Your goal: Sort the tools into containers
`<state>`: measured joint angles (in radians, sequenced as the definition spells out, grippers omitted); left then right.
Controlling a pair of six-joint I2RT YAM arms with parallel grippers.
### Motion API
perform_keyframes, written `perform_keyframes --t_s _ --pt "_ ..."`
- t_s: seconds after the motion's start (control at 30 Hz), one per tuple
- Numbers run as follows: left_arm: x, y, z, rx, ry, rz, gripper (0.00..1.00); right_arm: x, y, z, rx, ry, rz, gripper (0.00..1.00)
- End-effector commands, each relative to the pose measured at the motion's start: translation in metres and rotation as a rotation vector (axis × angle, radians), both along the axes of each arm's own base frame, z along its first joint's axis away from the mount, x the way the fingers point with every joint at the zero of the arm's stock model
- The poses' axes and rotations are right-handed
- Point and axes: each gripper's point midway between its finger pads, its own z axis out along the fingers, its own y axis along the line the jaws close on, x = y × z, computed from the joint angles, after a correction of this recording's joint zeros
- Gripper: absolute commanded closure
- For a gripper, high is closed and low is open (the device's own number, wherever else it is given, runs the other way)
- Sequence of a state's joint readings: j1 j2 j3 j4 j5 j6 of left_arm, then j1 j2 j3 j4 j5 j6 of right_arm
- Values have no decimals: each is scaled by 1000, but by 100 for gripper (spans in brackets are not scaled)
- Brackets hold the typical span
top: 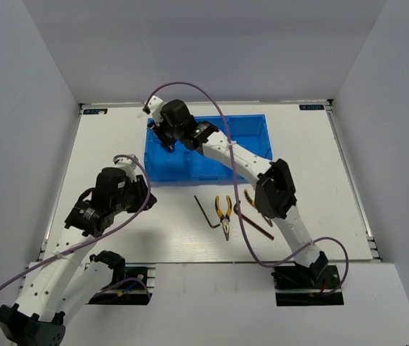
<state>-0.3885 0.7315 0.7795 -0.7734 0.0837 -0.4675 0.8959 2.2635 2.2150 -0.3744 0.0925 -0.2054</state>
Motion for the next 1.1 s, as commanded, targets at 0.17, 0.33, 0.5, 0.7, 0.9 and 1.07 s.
perform_keyframes --t_s 0.17,0.33,0.5,0.7,0.9,1.07 --pt "2 -22 -6 -65 24 -88 51 51 -9 -50 0 -54 -80 100" --pt "11 -27 -21 -32 91 -101 48 57 -13 -57 24 0 -74 48" --pt "19 -45 -37 4 136 -154 48 31 -21 -4 99 56 -14 33" --pt "25 -74 -52 38 167 -220 49 3 -79 32 172 243 -119 87" --pt "21 -99 -80 75 246 -164 52 -74 -189 -16 -77 435 -158 100" --pt "29 -117 -85 57 238 -74 44 -145 -256 -92 -243 569 -179 58"
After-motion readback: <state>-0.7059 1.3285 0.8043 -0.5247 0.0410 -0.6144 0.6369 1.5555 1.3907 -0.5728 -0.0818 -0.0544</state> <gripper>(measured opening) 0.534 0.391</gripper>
